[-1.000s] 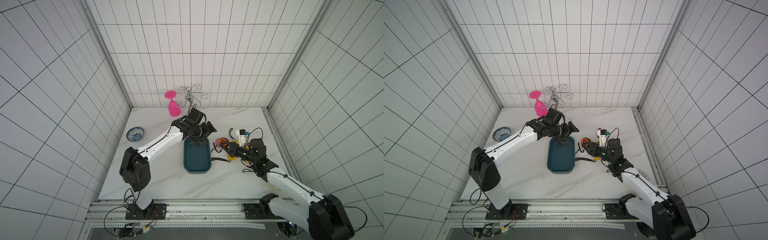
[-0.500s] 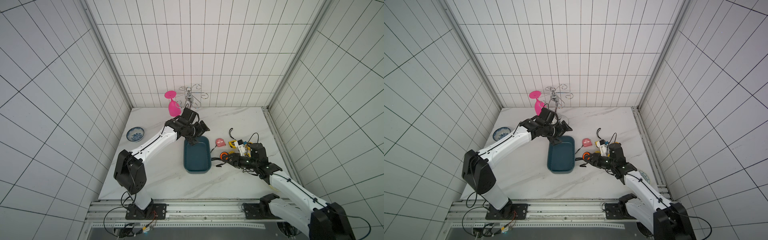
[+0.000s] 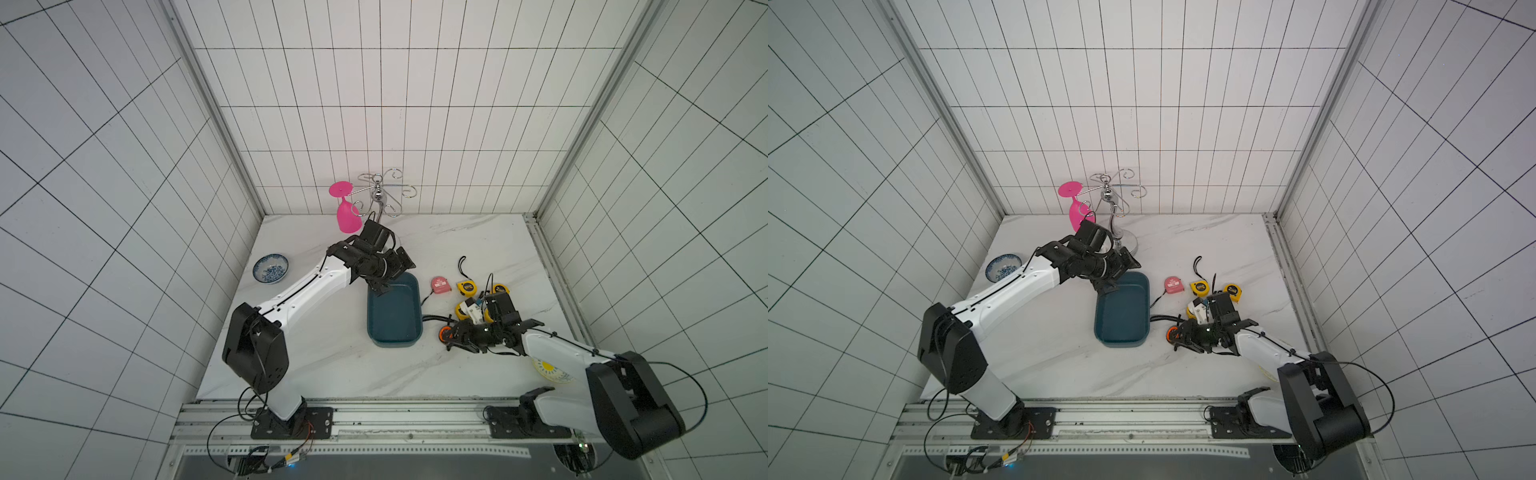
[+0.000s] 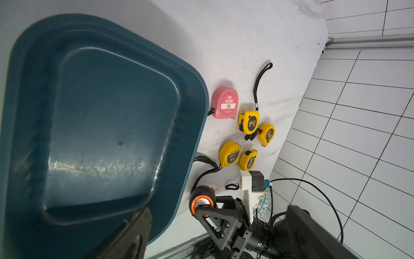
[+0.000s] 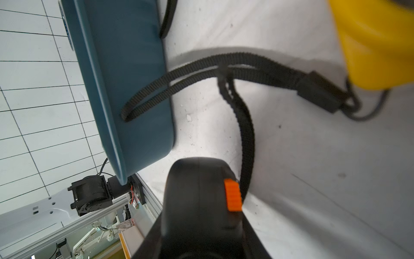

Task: Take the tape measure out of the storage box
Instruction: Place the tape measure at the center of the board.

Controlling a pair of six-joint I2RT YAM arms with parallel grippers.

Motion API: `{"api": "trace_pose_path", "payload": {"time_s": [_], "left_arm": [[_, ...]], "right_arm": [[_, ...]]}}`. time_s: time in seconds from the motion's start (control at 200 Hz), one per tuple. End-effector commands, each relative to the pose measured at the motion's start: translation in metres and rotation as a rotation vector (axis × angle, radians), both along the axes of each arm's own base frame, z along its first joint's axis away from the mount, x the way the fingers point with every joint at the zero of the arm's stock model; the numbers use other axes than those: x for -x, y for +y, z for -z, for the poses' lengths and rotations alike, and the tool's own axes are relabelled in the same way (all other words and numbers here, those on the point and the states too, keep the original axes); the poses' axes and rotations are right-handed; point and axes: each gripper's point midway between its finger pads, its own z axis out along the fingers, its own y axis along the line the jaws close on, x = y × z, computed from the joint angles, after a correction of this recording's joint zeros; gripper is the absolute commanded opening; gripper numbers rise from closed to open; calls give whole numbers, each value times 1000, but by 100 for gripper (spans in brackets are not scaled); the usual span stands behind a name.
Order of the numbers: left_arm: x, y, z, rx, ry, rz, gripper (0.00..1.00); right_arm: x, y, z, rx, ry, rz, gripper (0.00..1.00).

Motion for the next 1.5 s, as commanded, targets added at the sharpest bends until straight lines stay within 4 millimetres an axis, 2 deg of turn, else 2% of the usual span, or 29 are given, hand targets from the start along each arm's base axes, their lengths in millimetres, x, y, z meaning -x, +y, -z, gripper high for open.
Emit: {"api": "trace_pose_path", "payload": {"time_s": [0.0,0.135,0.395,0.545,0.685,0.9,1.044,1.119,1.224,1.339,1.499], "left_arm": [[3,12,-5,-31,-42,4,98],[4,16,-4,-40,-42,3,98],[5,23,-6,-51,-49,1,97],[5,32,-9,-73,-68,-2,97],[4,50,-11,-139,-106,-6,97],[-1,88,-15,-259,-165,-36,98],[-7,110,-21,-332,-268,-4,98],[-10,129,-21,-403,-315,-14,98],[-18,150,-20,-484,-413,-31,98],[-27,167,-14,-548,-510,-18,98],[-40,195,3,-552,-528,-29,98]], "right_arm": [[-10,0,-5,7,-31,3,32],[-10,-3,0,27,-11,12,36],[-8,-14,5,92,-1,36,60],[-6,-24,2,138,-8,53,68],[-3,-35,-3,204,-16,64,77],[-3,-53,-17,307,-48,89,90],[-20,-60,-41,339,-156,138,96],[-31,-63,-53,358,-208,155,100],[-48,-67,-64,389,-258,173,99],[-75,-73,-80,405,-332,192,99],[-117,-90,-96,441,-414,233,99]]}}
